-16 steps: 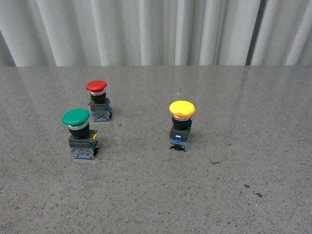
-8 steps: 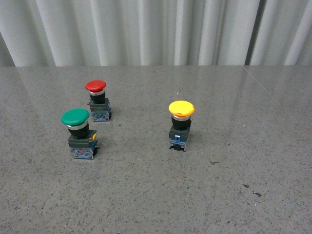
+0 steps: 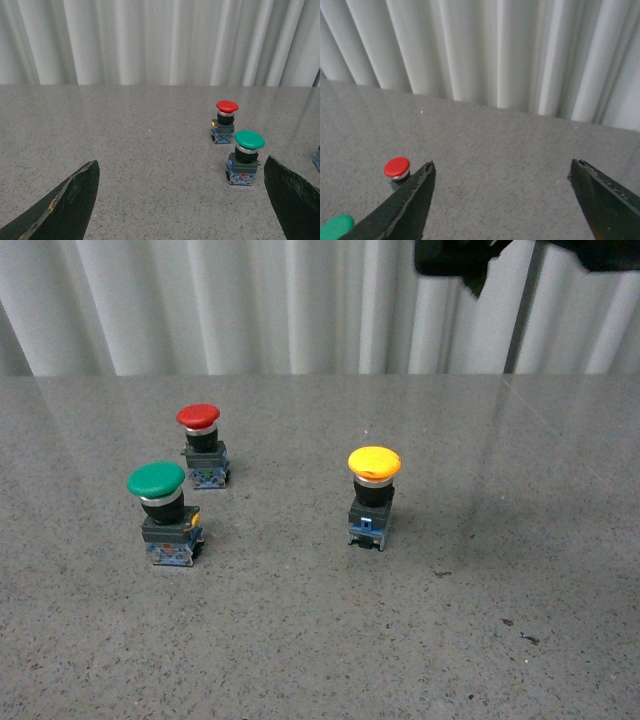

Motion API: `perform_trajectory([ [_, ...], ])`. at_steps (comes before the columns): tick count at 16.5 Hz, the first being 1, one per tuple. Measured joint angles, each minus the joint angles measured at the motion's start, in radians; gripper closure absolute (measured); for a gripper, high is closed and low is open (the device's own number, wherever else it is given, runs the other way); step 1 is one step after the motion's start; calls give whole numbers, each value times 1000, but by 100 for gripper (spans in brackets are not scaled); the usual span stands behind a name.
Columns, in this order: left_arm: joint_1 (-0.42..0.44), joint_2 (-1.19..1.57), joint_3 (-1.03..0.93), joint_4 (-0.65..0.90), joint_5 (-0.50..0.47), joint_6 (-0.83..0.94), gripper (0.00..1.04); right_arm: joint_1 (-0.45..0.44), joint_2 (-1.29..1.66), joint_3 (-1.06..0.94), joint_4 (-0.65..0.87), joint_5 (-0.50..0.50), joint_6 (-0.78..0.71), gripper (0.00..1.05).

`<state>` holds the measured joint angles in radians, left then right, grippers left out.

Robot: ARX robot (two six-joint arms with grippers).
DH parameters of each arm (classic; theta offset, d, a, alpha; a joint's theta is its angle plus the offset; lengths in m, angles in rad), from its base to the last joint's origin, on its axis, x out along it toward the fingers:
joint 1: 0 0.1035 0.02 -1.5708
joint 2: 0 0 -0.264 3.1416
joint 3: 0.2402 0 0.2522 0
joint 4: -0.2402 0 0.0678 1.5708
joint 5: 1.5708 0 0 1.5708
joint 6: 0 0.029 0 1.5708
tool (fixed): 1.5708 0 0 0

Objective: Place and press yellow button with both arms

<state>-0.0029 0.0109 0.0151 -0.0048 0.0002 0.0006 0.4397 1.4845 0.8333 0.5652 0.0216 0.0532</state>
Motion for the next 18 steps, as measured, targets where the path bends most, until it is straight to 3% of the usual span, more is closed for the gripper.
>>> perform_trajectory([
  [4,0,0,0,0,0,0,7,71,78,3,-37,3,18,66],
  [7,0,0,0,0,0,0,7,73,104,3,-62,3,25,97],
  [8,0,0,0,0,0,0,7,73,121,3,-68,-1,29,103],
  [18,0,0,0,0,0,0,7,91,247,30,-80,-25,44,103],
])
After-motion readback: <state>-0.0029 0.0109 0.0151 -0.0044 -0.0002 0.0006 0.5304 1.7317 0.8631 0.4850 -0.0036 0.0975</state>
